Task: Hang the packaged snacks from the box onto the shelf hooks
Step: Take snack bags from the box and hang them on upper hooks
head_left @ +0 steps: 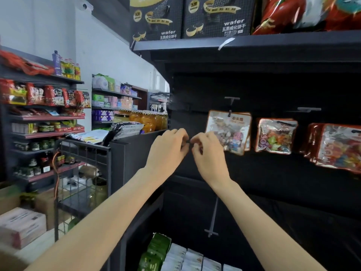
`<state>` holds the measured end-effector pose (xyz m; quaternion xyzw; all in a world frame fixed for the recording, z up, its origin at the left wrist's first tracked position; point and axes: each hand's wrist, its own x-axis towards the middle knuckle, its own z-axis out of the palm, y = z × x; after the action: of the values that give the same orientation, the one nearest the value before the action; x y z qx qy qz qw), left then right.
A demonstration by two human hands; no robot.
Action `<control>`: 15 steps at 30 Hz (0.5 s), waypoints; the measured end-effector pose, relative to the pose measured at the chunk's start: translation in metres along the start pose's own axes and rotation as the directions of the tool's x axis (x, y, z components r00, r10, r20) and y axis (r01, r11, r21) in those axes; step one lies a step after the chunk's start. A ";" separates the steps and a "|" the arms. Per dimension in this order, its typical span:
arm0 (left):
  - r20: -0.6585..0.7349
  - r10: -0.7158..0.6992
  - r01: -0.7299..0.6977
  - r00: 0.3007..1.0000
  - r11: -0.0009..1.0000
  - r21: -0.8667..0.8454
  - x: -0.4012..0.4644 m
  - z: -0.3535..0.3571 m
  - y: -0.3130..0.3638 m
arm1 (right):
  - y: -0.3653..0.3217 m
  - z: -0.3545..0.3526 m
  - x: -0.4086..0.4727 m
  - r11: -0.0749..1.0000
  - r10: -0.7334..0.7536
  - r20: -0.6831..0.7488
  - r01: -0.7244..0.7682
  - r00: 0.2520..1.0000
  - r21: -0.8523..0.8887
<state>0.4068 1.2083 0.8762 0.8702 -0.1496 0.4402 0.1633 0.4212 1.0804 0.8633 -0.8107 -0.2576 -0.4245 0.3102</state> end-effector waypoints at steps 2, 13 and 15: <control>0.026 -0.067 0.065 0.997 0.996 0.058 -0.030 -0.010 -0.024 | -0.017 0.026 -0.014 0.998 -0.069 0.125 0.067 0.990 0.021; 0.302 -0.700 0.630 0.646 0.714 0.306 -0.259 -0.051 -0.195 | -0.127 0.220 -0.149 0.980 -0.169 0.751 0.029 0.639 0.195; 0.340 -0.776 0.691 0.532 0.630 0.355 -0.309 -0.057 -0.221 | -0.143 0.258 -0.187 0.978 -0.174 0.835 -0.011 0.522 0.210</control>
<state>0.2794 1.4676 0.6225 0.9400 0.2364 0.1206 0.2146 0.3654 1.3349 0.6304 -0.8681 -0.4527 0.0363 0.2005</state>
